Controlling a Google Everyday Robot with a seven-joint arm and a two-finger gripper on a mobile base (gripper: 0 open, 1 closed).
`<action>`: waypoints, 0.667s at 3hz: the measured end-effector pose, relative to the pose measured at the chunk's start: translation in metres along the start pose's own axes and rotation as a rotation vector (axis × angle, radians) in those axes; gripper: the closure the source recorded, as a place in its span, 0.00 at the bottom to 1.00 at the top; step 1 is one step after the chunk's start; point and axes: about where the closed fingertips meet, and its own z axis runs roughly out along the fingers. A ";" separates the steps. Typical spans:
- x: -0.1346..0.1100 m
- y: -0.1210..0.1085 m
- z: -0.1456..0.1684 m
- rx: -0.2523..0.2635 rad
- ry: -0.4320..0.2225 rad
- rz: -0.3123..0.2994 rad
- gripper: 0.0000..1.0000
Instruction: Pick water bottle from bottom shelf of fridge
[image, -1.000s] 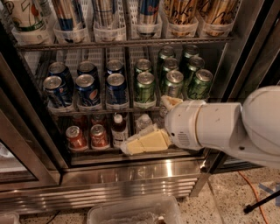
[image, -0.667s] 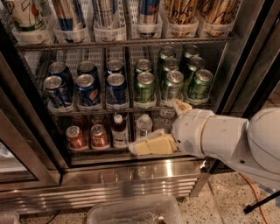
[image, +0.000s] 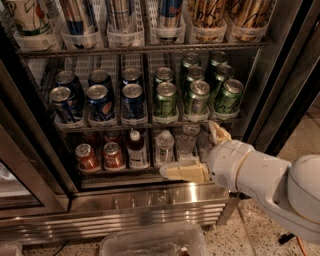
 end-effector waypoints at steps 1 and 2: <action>0.017 -0.007 -0.003 0.040 -0.022 0.053 0.00; 0.018 -0.008 -0.004 0.045 -0.025 0.058 0.00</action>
Offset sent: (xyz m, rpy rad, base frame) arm -0.0004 -0.0107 -0.0125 0.0411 0.0054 -0.0479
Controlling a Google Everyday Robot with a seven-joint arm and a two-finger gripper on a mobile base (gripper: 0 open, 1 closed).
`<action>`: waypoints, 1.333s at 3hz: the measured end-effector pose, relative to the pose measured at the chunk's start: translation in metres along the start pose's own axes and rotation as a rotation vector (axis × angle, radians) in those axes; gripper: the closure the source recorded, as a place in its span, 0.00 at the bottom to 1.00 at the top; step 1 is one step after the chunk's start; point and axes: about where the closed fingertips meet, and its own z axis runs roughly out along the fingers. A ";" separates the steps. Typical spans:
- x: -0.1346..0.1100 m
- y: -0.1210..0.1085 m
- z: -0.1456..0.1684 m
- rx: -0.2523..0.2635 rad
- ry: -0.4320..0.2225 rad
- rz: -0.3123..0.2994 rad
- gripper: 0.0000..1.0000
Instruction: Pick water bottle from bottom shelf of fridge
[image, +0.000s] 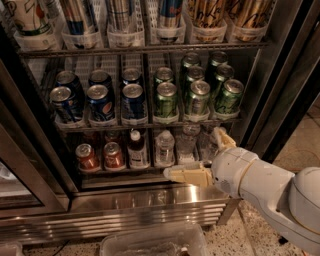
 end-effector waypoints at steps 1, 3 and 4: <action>0.005 0.000 0.005 0.010 0.000 -0.007 0.00; 0.069 -0.014 0.002 0.116 -0.008 0.057 0.00; 0.092 -0.022 -0.004 0.152 -0.043 0.073 0.00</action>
Offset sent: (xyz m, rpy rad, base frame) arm 0.0024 -0.0334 -0.0863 0.0216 0.0244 -0.1910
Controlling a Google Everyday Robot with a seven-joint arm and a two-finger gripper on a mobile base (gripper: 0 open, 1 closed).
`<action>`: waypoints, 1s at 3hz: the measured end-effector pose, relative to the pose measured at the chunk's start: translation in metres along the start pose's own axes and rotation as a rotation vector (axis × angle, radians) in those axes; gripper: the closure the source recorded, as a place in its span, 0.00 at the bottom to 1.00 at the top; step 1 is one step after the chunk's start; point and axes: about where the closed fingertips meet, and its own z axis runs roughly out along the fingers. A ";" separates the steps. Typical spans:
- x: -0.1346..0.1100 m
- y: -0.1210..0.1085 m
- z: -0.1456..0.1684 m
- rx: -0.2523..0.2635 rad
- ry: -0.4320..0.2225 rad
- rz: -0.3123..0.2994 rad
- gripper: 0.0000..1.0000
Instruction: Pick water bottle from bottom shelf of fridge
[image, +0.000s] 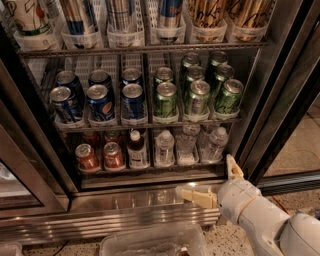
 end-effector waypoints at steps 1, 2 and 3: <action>0.022 -0.003 0.001 -0.001 -0.008 0.023 0.00; 0.043 0.001 0.007 -0.012 -0.001 0.049 0.00; 0.082 -0.006 0.021 0.030 0.017 0.098 0.00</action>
Offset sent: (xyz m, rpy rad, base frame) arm -0.0047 -0.0016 -0.0708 0.0681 0.0534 -0.0012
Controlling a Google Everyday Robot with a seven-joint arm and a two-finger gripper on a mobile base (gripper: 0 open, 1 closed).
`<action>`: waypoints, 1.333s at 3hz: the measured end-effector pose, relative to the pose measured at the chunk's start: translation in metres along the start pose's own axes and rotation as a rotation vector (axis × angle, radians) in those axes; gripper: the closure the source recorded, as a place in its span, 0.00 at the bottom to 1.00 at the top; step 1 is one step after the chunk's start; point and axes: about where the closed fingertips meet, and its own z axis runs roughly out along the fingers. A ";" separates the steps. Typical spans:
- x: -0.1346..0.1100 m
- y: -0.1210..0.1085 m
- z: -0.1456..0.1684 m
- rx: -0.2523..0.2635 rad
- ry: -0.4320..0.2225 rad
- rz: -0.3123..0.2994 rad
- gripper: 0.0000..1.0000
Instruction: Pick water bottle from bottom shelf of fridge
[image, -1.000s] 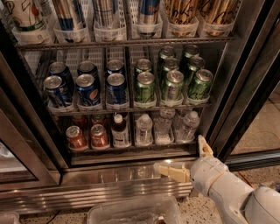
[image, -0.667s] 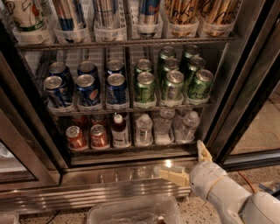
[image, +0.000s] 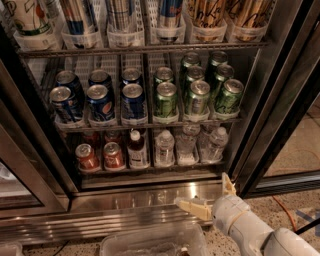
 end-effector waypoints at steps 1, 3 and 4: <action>0.003 -0.001 0.001 0.004 0.002 0.006 0.00; 0.013 -0.022 0.009 0.048 -0.060 0.017 0.00; 0.024 -0.036 0.013 0.080 -0.101 0.030 0.00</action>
Offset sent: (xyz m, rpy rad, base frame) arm 0.0107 -0.0095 -0.0220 0.0424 0.0029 -0.0282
